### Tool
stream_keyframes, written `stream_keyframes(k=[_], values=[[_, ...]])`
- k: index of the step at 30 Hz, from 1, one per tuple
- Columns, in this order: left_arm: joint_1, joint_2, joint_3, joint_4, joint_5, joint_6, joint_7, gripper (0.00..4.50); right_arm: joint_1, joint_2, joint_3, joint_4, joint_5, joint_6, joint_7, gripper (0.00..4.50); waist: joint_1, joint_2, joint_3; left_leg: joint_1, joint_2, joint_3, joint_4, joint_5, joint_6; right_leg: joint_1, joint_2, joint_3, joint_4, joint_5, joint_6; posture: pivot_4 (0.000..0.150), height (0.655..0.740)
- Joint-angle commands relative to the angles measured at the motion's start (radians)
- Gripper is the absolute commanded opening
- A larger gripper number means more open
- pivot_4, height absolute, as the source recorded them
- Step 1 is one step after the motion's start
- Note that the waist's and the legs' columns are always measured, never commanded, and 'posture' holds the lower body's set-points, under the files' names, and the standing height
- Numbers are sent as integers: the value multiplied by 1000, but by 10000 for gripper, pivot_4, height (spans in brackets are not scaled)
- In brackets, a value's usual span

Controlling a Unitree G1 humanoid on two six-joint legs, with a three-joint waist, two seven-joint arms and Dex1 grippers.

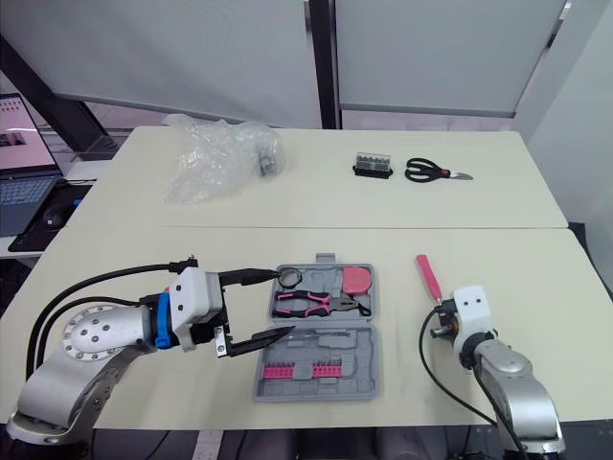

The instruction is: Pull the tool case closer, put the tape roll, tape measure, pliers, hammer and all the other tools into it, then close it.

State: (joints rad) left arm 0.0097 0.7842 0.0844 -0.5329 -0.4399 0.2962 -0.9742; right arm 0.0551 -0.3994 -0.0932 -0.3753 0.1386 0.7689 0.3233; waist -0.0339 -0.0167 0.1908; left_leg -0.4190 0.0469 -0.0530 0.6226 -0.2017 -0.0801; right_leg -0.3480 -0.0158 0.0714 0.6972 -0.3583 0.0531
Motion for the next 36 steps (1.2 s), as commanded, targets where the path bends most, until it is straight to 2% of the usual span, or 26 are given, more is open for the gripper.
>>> stream_keyframes(k=[1, 6, 9, 15, 20, 26, 30, 36], values=[[67, 55, 108, -4, -40, -4, -51, 45000, -38, -118, 17, -95, -4, -106, 114, 2522, -3, 1, 0, 0, 0, 0, 0, 0, 0, 0, 0, 0, 0, 0, 0, 1500, 7400], [193, 117, 234, 31, -40, -38, -130, 45000, -117, -344, 93, -164, 11, -130, 318, 2520, -12, 1, 1, 0, 0, 1, -1, 0, 0, -1, 0, 1, 0, 0, 0, 1500, 7400], [274, 147, 298, 79, -3, -96, -190, 45000, -218, -486, 180, -216, 34, -103, 480, 2519, -10, 1, 1, 0, 0, 1, -1, 0, 0, -1, 0, 0, 0, 0, 0, 1500, 7400], [351, 178, 325, 123, 35, -152, -253, 45000, -398, -591, 379, -282, 38, -31, 668, 2516, -4, 0, 1, 0, 0, 1, -1, 0, 0, -1, -1, 0, -1, 0, 0, 1500, 7400], [415, 184, 332, 124, 69, -189, -282, 45000, -514, -538, 550, -308, 27, 51, 715, 2515, -1, -1, 1, 0, 1, 0, -1, 0, 0, -1, -1, 0, -1, 0, 0, 1500, 7400], [422, 182, 313, 98, 90, -187, -271, 45000, -582, -426, 721, -298, -41, 113, 673, 2514, 0, -1, 1, 0, 1, 1, -1, 0, 0, -2, -1, 0, -1, 0, 0, 1500, 7400], [419, 173, 299, 80, 93, -184, -263, 45000, -624, -352, 795, -267, -85, 143, 641, 2514, 0, -1, 1, 0, 1, 0, -1, 0, 0, -3, -1, -1, 0, 0, 0, 1500, 7400], [422, 169, 283, 70, 99, -182, -251, 45000, -649, -308, 851, -218, -134, 131, 619, 2514, 0, -1, 1, 0, 1, 0, -1, 0, 0, -3, -1, -1, 0, 0, -1, 1500, 7400]])
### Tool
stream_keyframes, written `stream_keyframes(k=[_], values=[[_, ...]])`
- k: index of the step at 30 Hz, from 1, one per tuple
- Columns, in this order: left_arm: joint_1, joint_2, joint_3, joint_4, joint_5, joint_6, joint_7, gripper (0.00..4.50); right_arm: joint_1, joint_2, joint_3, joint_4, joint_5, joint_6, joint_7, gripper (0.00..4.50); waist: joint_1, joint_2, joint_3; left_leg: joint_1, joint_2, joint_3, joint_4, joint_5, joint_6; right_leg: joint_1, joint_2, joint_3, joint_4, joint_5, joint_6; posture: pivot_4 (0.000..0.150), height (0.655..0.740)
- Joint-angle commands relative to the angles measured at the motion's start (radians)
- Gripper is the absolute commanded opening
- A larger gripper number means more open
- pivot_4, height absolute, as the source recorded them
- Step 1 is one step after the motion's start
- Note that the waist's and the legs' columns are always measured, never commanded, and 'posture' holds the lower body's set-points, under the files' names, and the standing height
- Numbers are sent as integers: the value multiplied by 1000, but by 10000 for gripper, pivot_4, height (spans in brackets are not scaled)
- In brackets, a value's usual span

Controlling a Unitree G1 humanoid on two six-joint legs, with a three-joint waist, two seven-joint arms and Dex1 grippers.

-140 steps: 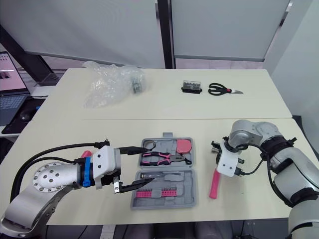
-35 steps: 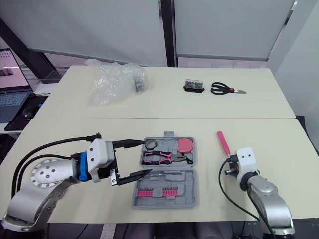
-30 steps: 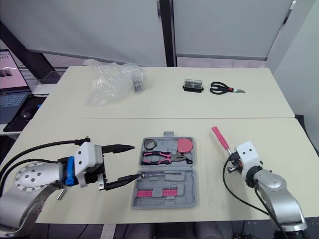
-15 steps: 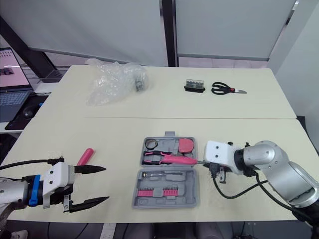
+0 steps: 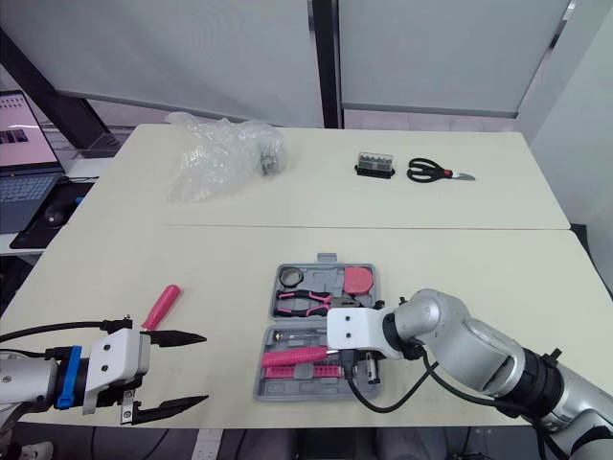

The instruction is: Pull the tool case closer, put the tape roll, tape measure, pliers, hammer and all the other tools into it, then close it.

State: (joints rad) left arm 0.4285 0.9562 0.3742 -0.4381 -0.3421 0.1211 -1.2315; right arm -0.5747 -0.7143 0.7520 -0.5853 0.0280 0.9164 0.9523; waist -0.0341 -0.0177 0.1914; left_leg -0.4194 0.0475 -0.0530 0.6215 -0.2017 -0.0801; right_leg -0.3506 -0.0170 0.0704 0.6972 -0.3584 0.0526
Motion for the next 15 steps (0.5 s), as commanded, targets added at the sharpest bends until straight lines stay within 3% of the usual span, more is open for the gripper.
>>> stream_keyframes(k=[1, 15], values=[[3, -4, -9, -26, 1, -7, 7, 45000, -19, 7, 9, -1, -31, -23, -10, 2514, 0, 0, 0, 0, 0, 0, 0, 0, 0, 0, 0, 0, 0, 0, 0, 1500, 7400], [-16, -17, -48, -3, 13, -26, 22, 45000, 10, 41, 46, 119, -129, -138, -15, 2513, 0, 0, 0, 0, 0, 0, 0, 0, 0, 0, 0, 0, 0, 0, 0, 1500, 7400]])
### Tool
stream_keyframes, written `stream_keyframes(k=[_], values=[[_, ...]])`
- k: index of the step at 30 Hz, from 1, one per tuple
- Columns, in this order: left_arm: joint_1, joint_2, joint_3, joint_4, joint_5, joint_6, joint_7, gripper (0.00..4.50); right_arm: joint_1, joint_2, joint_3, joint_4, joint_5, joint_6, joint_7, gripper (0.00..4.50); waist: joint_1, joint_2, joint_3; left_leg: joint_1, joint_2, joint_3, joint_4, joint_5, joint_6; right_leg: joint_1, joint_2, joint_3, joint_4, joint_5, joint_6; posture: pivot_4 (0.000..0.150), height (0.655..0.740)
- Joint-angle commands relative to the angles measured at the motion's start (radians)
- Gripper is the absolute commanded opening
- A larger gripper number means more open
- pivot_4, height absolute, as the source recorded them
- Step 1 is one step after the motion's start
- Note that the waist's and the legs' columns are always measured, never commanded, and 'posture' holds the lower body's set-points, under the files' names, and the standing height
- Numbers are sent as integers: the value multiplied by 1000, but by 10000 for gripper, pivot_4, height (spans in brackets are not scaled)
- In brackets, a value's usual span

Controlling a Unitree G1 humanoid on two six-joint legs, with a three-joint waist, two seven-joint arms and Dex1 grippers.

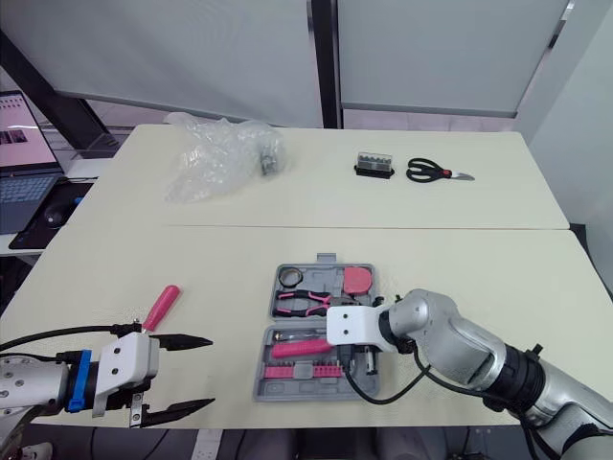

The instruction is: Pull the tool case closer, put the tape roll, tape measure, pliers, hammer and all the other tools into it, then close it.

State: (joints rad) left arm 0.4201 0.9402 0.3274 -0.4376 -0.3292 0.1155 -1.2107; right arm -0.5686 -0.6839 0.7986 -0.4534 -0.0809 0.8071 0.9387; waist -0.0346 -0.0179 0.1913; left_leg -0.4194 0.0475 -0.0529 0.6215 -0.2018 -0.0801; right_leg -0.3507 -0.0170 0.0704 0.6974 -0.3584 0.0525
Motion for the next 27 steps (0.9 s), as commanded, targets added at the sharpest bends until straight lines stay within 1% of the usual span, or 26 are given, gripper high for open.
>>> stream_keyframes(k=[1, 7, 19, 21, 22, 24, 27], values=[[-11, 0, -3, -1, 0, -21, 1, 45000, 6, 17, 3, -12, -26, -32, -1, 2512, 0, 0, 0, 0, 0, 0, 0, 0, 0, 0, 0, 0, 0, 0, 0, 1500, 7400], [-21, -3, -14, 6, 1, -25, 8, 45000, 31, 34, 12, 2, -55, -60, 0, 2413, 0, 0, 0, 0, 0, 0, 0, 0, 0, 0, 0, 0, 0, 0, 0, 1500, 7400], [-24, -10, -34, 6, 7, -34, 25, 45000, 51, 71, -18, 24, -67, -48, 4, 2412, 0, -1, 0, 0, 0, 0, 0, 0, 0, 0, 0, 0, 0, 0, 0, 1500, 7400], [-24, -10, -37, 6, 8, -36, 28, 45000, 50, 61, -31, 16, -56, -41, 17, 9541, 0, -1, 0, 0, 0, 0, 0, 0, 0, 0, 0, 0, 0, 0, 0, 1500, 7400], [-24, -11, -39, 6, 8, -37, 30, 45000, 47, 53, -40, 1, -47, -35, 29, 10901, 0, -1, 0, 0, 0, 0, 0, 0, 0, 0, 0, 0, 0, 0, 0, 1500, 7400], [-25, -12, -41, 6, 9, -37, 32, 45000, 39, 52, -82, -48, 10, 12, 66, 15412, 0, -1, 0, 0, 0, 0, 0, 0, 0, 0, 0, 0, 0, 0, 0, 1500, 7400], [-22, -13, -38, 6, 8, -39, 32, 45000, 11, 68, -150, -105, 91, 66, 103, 15412, -1, -1, 0, 0, 0, 0, 0, 0, 0, 0, 0, 0, 0, 0, 0, 1500, 7400]])
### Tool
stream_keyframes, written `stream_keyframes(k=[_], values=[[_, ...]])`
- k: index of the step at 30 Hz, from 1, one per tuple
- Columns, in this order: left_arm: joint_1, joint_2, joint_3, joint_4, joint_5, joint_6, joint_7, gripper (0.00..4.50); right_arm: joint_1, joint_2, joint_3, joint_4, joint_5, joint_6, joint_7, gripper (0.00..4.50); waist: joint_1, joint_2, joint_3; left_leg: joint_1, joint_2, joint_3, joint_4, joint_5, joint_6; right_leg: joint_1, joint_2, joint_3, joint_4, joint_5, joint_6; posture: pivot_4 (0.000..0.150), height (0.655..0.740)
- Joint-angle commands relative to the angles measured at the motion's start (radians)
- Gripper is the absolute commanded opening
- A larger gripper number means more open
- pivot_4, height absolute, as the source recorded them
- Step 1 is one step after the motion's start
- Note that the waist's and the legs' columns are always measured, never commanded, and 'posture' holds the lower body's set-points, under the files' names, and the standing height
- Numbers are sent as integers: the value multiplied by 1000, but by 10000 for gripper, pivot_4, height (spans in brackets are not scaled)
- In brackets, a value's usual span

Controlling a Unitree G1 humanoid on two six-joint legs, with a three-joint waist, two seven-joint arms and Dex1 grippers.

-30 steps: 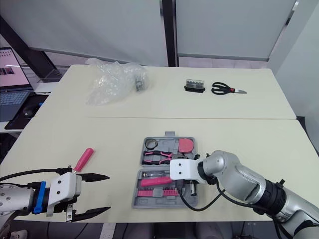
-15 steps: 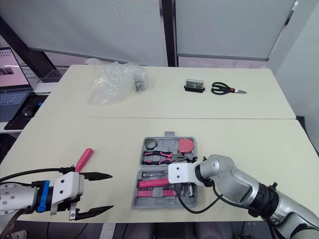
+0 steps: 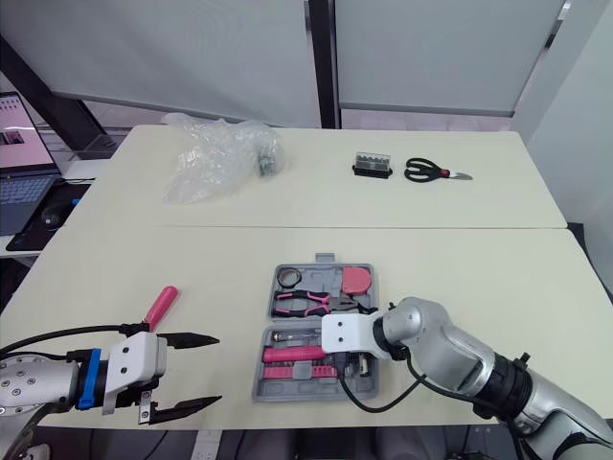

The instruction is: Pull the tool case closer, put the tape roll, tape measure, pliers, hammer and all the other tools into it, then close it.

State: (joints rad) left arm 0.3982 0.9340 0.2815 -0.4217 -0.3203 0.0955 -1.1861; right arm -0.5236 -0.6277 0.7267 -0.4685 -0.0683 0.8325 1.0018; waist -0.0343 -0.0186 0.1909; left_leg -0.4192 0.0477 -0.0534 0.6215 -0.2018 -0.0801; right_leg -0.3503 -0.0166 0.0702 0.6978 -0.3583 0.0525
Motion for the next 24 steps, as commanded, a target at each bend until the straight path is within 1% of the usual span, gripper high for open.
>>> stream_keyframes(k=[1, 2, 3, 6, 9, 14, 24], values=[[1, -6, 9, -10, -1, -20, 7, 45000, -40, 11, -85, -95, 87, 44, 44, 15412, -1, 0, 0, 0, 0, 0, 0, 0, 0, 0, 0, 0, 0, 0, 0, 1500, 7400], [1, -7, 9, -10, 0, -20, 8, 45000, -42, 22, -107, -80, 105, 21, 44, 15412, -1, 0, 0, 0, 0, 0, 0, 0, 0, 0, 0, 0, 0, 0, 0, 1500, 7400], [2, -7, 9, -10, -1, -20, 8, 45000, -42, 29, -123, -61, 117, 0, 43, 13700, -1, 0, 0, 0, 0, 0, 0, 0, 0, 0, 0, 0, 0, 0, 0, 1500, 7400], [4, -8, 10, -15, -2, -18, 9, 45000, -30, 24, -138, -10, 129, -89, 51, 7674, -1, 0, 0, 0, 0, 0, 0, 0, 0, 0, 0, 0, 0, 0, 0, 1500, 7400], [7, -9, 15, -20, -7, -16, 9, 45000, -6, 0, -100, 38, 104, -183, 62, 657, 0, -1, 0, 0, 0, 0, 0, 0, 0, 0, 0, 0, 0, 0, 0, 1500, 7400], [9, -15, 16, -29, -8, -13, 16, 45000, 15, 22, -53, 109, 59, -249, 43, 273, -1, -1, 0, 0, 0, 0, 0, 0, 0, 0, 0, 0, 0, 0, 0, 1500, 7400], [8, -22, 14, -34, -7, -10, 27, 45000, 32, 44, 11, 216, -46, -304, 28, 273, -1, -1, -1, 0, 0, 0, 0, 0, 0, 0, 0, 0, 0, 0, 0, 1500, 7400]])
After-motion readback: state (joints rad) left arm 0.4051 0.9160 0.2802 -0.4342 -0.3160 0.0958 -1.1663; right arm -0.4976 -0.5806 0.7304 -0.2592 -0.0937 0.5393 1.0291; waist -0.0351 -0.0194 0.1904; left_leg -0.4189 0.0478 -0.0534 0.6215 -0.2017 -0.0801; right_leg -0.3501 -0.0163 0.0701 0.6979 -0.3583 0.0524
